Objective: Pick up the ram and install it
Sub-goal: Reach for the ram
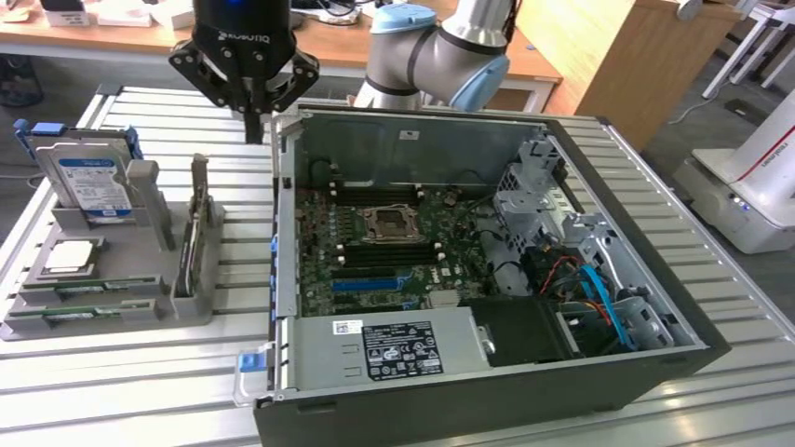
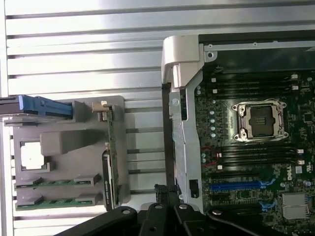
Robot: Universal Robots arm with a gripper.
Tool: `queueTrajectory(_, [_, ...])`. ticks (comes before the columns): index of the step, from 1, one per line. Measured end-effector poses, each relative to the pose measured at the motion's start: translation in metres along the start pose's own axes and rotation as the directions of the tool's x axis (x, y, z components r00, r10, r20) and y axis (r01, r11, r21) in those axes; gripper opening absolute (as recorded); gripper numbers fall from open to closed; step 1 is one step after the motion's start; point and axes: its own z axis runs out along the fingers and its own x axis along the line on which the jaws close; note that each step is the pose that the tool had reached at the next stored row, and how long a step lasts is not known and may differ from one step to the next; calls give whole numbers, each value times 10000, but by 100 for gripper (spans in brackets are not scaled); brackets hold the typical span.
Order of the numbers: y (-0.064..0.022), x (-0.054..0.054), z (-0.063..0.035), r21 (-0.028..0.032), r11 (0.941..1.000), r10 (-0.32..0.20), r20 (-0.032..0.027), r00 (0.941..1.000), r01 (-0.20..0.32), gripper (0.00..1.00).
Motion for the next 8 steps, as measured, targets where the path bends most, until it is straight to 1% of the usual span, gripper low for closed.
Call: queueTrajectory(8, [-10,153,3,4,10000,2,-46,10000,-2,11])
